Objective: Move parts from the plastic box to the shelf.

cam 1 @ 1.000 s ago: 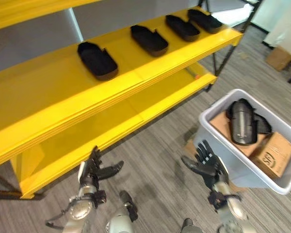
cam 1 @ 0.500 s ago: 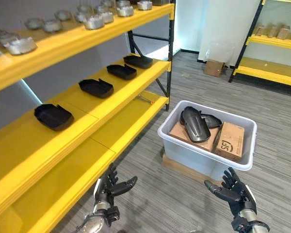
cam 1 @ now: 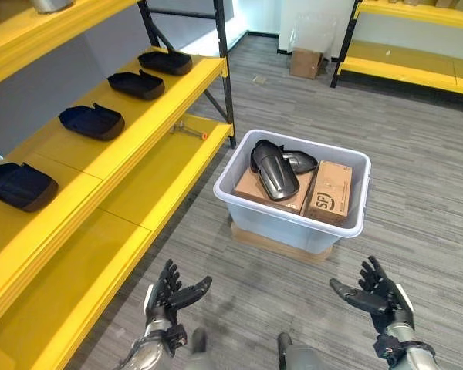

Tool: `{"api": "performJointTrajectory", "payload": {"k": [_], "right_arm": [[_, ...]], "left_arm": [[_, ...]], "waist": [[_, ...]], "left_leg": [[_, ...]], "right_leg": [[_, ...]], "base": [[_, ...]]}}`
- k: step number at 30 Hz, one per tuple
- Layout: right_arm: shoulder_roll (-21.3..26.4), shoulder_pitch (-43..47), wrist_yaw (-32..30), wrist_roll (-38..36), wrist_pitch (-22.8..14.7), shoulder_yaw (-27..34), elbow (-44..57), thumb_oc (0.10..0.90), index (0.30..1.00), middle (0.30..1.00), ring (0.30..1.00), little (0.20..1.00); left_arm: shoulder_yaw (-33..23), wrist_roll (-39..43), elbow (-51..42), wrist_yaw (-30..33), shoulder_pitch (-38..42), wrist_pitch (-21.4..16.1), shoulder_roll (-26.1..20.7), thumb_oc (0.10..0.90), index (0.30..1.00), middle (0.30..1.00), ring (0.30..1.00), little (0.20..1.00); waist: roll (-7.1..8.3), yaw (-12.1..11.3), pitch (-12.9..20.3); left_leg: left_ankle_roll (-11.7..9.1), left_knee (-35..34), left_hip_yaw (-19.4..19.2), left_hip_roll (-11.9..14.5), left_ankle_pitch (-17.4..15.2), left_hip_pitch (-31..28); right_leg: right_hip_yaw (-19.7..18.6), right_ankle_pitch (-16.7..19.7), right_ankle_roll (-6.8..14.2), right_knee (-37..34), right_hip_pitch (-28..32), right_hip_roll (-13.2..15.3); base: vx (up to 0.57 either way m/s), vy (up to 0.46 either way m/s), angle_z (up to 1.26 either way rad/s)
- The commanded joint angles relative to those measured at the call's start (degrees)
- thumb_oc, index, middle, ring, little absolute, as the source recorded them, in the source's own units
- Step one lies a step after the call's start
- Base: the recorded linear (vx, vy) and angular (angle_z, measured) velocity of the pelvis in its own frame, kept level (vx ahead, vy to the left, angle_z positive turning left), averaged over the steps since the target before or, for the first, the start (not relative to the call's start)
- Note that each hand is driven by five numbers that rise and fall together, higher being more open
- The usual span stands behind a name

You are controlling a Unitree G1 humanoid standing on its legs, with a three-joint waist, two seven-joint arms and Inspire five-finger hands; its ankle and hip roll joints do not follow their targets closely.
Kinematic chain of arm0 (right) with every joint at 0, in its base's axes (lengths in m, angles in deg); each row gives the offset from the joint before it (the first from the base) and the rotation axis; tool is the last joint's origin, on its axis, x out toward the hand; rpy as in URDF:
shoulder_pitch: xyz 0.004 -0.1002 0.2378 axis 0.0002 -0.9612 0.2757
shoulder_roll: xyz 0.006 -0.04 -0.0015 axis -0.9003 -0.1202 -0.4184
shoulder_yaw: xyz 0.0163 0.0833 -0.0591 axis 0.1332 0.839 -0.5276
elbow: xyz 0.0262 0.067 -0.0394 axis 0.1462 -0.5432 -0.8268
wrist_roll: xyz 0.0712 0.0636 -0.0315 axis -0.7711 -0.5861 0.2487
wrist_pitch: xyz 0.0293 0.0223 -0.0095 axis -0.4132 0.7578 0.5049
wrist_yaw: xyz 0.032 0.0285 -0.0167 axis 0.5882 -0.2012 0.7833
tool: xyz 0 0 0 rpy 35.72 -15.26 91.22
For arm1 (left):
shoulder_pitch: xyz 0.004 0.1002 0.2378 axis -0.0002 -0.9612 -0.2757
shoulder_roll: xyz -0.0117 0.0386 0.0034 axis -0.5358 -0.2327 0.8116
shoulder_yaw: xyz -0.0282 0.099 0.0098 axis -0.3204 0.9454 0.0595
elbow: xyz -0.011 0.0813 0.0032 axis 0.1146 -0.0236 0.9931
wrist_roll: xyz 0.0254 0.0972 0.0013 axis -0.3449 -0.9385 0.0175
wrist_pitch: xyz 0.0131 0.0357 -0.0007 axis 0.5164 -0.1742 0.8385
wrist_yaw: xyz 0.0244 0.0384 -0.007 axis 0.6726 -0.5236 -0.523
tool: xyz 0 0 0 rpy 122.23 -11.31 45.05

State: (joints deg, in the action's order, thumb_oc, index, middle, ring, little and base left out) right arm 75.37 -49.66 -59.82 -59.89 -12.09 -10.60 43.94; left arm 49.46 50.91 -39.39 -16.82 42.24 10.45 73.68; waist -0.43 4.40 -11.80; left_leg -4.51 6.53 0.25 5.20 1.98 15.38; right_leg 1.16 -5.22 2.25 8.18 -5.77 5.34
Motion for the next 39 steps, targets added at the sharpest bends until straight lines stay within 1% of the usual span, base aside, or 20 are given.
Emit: {"api": "performJointTrajectory", "payload": {"k": [1,4,6,9,10,12,16,18,21,22,23,24,25,26,27,29,30,33,34,39], "right_arm": [[-1.64,5.23,2.20,-0.82,-5.24,-0.90,4.97,0.900,1.000,1.000,1.000,1.000],[-1.83,5.10,2.69,0.18,-4.49,-1.27,4.03,0.900,1.000,1.000,1.000,1.000],[-2.76,3.90,3.20,0.34,-4.34,-0.49,4.99,0.900,1.000,1.000,1.000,1.000],[-3.08,3.61,3.70,0.18,-3.87,-0.48,5.15,0.900,1.000,1.000,1.000,1.000],[-3.27,4.07,4.40,-1.09,-3.59,-0.98,5.38,0.900,1.000,1.000,1.000,1.000],[-3.31,4.31,4.64,-1.26,-3.52,-1.20,5.38,0.900,1.000,1.000,1.000,1.000],[-3.26,6.53,5.14,-2.45,-3.49,-2.37,4.06,0.900,1.000,1.000,1.000,1.000],[-3.53,6.97,5.10,-2.10,-3.53,-2.54,3.95,0.900,1.000,1.000,1.000,1.000],[-3.48,8.66,4.74,-2.04,-3.87,-3.72,3.59,0.900,1.000,1.000,1.000,1.000],[-3.63,8.94,4.86,-1.93,-3.96,-3.96,3.96,0.900,1.000,1.000,1.000,1.000],[-3.92,8.66,5.01,-2.05,-3.90,-3.86,4.63,0.900,1.000,1.000,1.000,1.000],[-4.37,8.26,5.06,-2.23,-3.93,-3.49,5.24,0.900,1.000,1.000,1.000,1.000],[-4.52,8.24,5.03,-2.63,-3.87,-3.33,5.32,0.900,1.000,1.000,1.000,1.000],[-4.52,8.24,5.03,-2.64,-3.86,-3.32,5.33,0.900,1.000,1.000,1.000,1.000],[-4.52,8.31,4.94,-2.77,-4.05,-2.91,5.73,0.900,1.000,1.000,1.000,1.000],[-4.69,7.80,5.13,-3.18,-4.11,-2.60,6.76,0.900,1.000,1.000,1.000,1.000],[-4.71,7.46,5.40,-3.62,-4.10,-2.34,7.22,0.900,1.000,1.000,1.000,1.000],[-4.27,6.27,5.72,-3.37,-4.06,-1.62,8.61,0.900,1.000,1.000,1.000,1.000],[-4.06,6.54,5.69,-3.05,-4.01,-1.35,8.33,0.900,1.000,1.000,1.000,1.000],[-1.99,7.19,4.92,-1.62,-4.15,0.11,9.71,0.900,1.000,1.000,1.000,1.000]], "left_arm": [[-2.69,0.53,-7.60,-0.46,-0.83,-4.61,-5.25,0.900,1.000,1.000,1.000,1.000],[-2.98,0.56,-7.12,-0.32,-1.19,-4.59,-5.14,0.900,1.000,1.000,1.000,1.000],[-2.55,0.70,-7.12,-0.98,-1.11,-4.65,-5.49,0.900,1.000,1.000,1.000,1.000],[-2.42,0.73,-7.57,-1.39,-1.25,-4.56,-6.26,0.900,1.000,1.000,1.000,1.000],[-1.91,0.86,-8.19,-1.54,-1.22,-4.47,-7.25,0.900,1.000,1.000,1.000,1.000],[-1.97,1.02,-8.31,-1.67,-1.27,-4.57,-7.71,0.900,1.000,1.000,1.000,1.000],[-2.51,1.72,-7.96,-1.32,-1.74,-4.41,-9.65,0.900,1.000,1.000,1.000,1.000],[-2.73,1.84,-7.65,-1.10,-1.73,-4.29,-9.94,0.900,1.000,1.000,1.000,1.000],[-2.72,1.68,-7.36,-0.58,-0.96,-4.35,-11.27,0.900,1.000,1.000,1.000,1.000],[-2.16,1.15,-7.48,-0.70,-0.49,-4.36,-11.93,0.900,1.000,1.000,1.000,1.000],[-2.25,0.40,-7.75,-0.84,-0.53,-4.27,-12.06,0.900,1.000,1.000,1.000,1.000],[-2.32,-0.28,-8.32,-1.40,-0.33,-4.24,-12.48,0.900,1.000,1.000,1.000,1.000],[-2.20,-0.27,-8.21,-1.59,-0.11,-4.30,-12.67,0.900,1.000,1.000,1.000,1.000],[-2.18,-0.27,-8.19,-1.59,-0.10,-4.31,-12.68,0.900,1.000,1.000,1.000,1.000],[-1.50,-0.22,-7.90,-1.59,0.87,-4.40,-13.00,0.900,1.000,1.000,1.000,1.000],[-0.95,-0.70,-7.82,-1.68,1.54,-4.56,-12.92,0.900,1.000,1.000,1.000,1.000],[-0.72,-0.99,-7.83,-1.63,1.76,-4.66,-12.64,0.900,1.000,1.000,1.000,1.000],[-0.53,-1.60,-7.77,-1.85,2.66,-4.98,-11.32,0.900,1.000,1.000,1.000,1.000],[-0.32,-1.66,-7.56,-2.06,2.83,-5.21,-10.71,0.900,1.000,1.000,1.000,1.000],[-1.54,-0.92,-7.94,-2.41,0.29,-4.85,-8.77,0.900,1.000,1.000,1.000,1.000]], "waist": [[1.99,-3.23,-0.38],[2.24,-3.68,-0.12],[2.66,-3.01,0.77],[2.95,-2.76,1.71],[3.49,-2.43,2.42],[3.56,-2.34,2.61],[4.45,-2.48,4.06],[4.80,-2.63,4.16],[4.55,-1.99,2.20],[2.96,-0.99,0.91],[2.56,-0.74,0.54],[2.13,-0.27,0.53],[2.06,0.05,0.09],[2.01,0.21,-0.09],[2.67,0.87,-0.79],[3.12,1.74,-1.64],[3.49,2.18,-2.00],[5.25,2.24,-2.00],[5.87,2.43,-1.62],[5.75,1.49,0.83]], "left_leg": [[-0.85,-5.39,-0.22,0.65,8.51,2.87],[-0.20,-4.39,1.43,0.59,7.81,1.72],[0.10,-2.36,-0.02,0.57,7.02,1.83],[1.01,-2.00,-1.16,0.43,5.75,1.28],[2.04,-0.38,-2.64,-0.03,3.55,1.03],[2.30,0.27,-3.19,-0.22,2.88,1.10],[4.24,2.74,-4.90,-1.54,-1.57,1.51],[5.06,3.04,-4.69,-1.92,-2.68,1.24],[6.73,1.82,-4.25,-2.31,-3.55,-1.10],[6.80,0.17,-2.99,-1.69,-3.12,-2.92],[6.85,-0.15,-2.86,-1.68,-3.34,-3.98],[6.19,-0.51,-2.78,-1.35,-4.27,-5.49],[5.69,-0.24,-2.35,-1.32,-4.82,-5.99],[5.68,-0.15,-2.16,-1.31,-4.94,-6.15],[4.72,0.35,-1.73,-1.42,-5.87,-6.82],[3.81,1.12,-1.14,-0.98,-7.21,-7.85],[3.65,1.58,-0.89,-1.04,-7.70,-8.35],[2.62,3.93,-0.37,-1.63,-8.90,-8.40],[2.41,4.61,-0.25,-2.09,-9.26,-8.11],[0.72,2.60,0.71,-0.14,-8.37,-9.19]], "right_leg": [[0.12,-4.88,-0.43,-4.60,7.55,-6.07],[-2.03,-5.75,-0.09,-4.39,8.87,-5.97],[-2.22,-6.29,0.69,-5.23,10.20,-3.98],[-3.26,-6.25,1.22,-5.27,10.10,-3.11],[-4.08,-5.86,2.34,-5.63,10.63,-1.39],[-4.40,-5.63,2.72,-5.72,10.63,-0.86],[-5.50,-3.73,5.18,-5.85,9.49,2.23],[-5.77,-2.41,6.06,-2.79,7.72,2.55],[-6.02,6.00,8.21,10.57,0.36,1.66],[-6.40,6.65,7.69,15.77,-3.93,-0.57],[-4.95,6.38,7.25,16.45,-5.01,0.34],[-2.68,6.62,6.38,11.80,-6.25,3.47],[-1.87,6.47,6.22,9.00,-6.21,4.79],[-1.63,6.43,6.21,8.83,-5.81,4.80],[-1.62,8.48,7.07,2.38,-6.80,7.11],[-1.31,10.86,8.15,-3.22,-8.08,9.49],[-1.60,12.03,8.72,-4.56,-8.43,9.72],[2.55,13.06,9.42,-7.82,-5.98,11.20],[1.46,13.23,9.57,-7.93,-5.00,11.01],[3.47,11.49,9.08,-8.27,-2.91,9.61]], "base": [[0.21,0.104,-0.87],[0.17,0.111,-0.66],[0.26,0.174,-0.53],[0.23,0.174,-0.12],[0.21,0.190,-0.40],[0.19,0.170,-0.35],[0.19,0.188,-0.29],[0.12,0.135,-0.20],[0.03,0.129,-0.12],[0.09,0.173,0.02],[0.24,0.099,0.14],[0.25,-0.013,0.30],[0.20,-0.043,0.24],[0.14,-0.075,0.29],[0.13,-0.100,0.32],[0.16,-0.113,0.30],[0.13,-0.105,0.25],[0.11,-0.151,0.27],[0.11,-0.142,0.18],[0.14,-0.200,0.30]]}}
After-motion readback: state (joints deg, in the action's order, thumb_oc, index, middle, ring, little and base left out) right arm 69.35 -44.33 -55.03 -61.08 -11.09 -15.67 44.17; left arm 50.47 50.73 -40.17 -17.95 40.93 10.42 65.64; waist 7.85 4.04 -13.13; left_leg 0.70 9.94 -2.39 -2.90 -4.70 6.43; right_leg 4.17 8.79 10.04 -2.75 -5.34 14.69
